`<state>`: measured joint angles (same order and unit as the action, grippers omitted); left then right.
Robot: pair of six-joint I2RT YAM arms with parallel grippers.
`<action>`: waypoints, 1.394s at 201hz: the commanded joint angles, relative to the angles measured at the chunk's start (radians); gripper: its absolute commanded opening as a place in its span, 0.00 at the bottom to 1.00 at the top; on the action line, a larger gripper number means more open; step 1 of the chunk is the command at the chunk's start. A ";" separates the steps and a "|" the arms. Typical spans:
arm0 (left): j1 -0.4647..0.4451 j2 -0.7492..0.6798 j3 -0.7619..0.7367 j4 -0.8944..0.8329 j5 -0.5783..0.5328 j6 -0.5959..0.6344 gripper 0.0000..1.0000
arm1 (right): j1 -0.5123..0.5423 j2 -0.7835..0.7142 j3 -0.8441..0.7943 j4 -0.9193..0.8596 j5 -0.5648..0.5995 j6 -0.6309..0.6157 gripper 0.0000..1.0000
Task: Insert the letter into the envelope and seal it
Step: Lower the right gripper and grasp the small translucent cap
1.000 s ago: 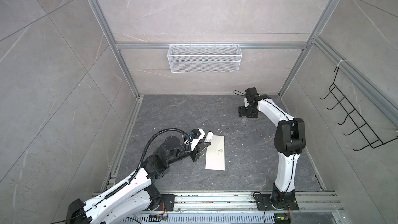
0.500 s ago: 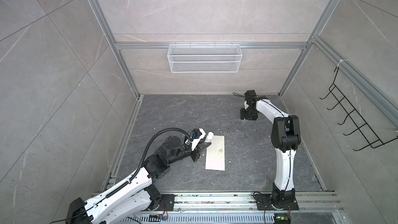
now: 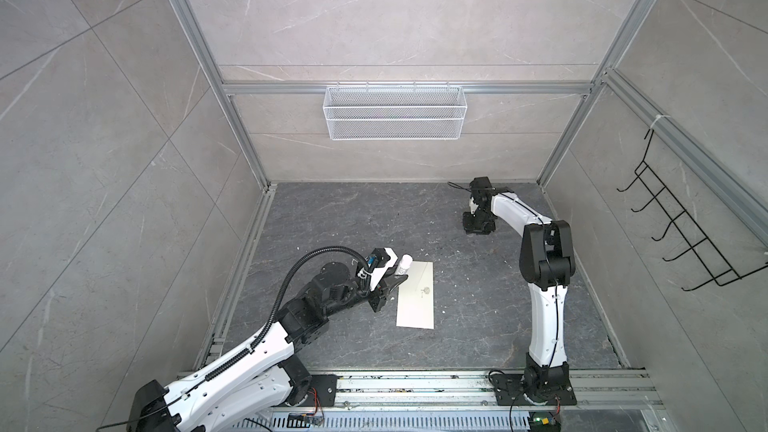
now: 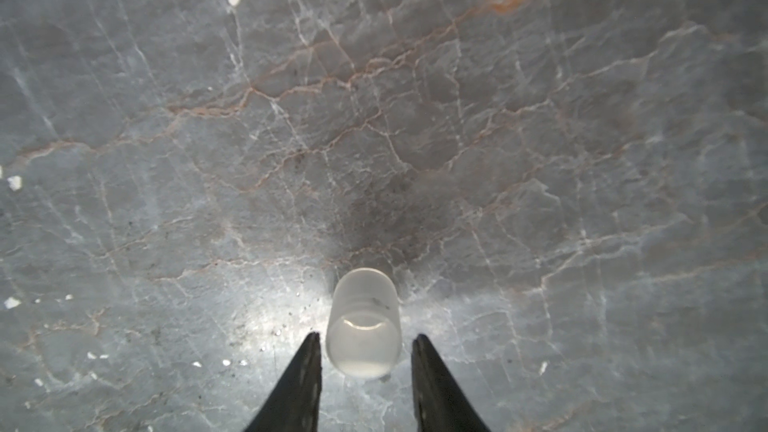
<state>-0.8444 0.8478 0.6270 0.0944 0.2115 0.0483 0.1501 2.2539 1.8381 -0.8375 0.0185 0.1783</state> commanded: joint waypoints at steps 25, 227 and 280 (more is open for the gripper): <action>-0.001 0.000 0.014 0.048 0.001 -0.008 0.00 | -0.003 0.027 0.042 -0.021 0.010 -0.016 0.35; -0.002 0.010 0.007 0.059 0.009 -0.018 0.00 | -0.003 0.072 0.101 -0.069 0.031 -0.037 0.24; -0.001 0.006 0.003 0.059 0.008 -0.013 0.00 | 0.000 0.005 0.075 -0.077 0.019 -0.048 0.22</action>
<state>-0.8444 0.8612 0.6270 0.0986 0.2119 0.0471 0.1501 2.3020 1.9133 -0.8795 0.0338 0.1524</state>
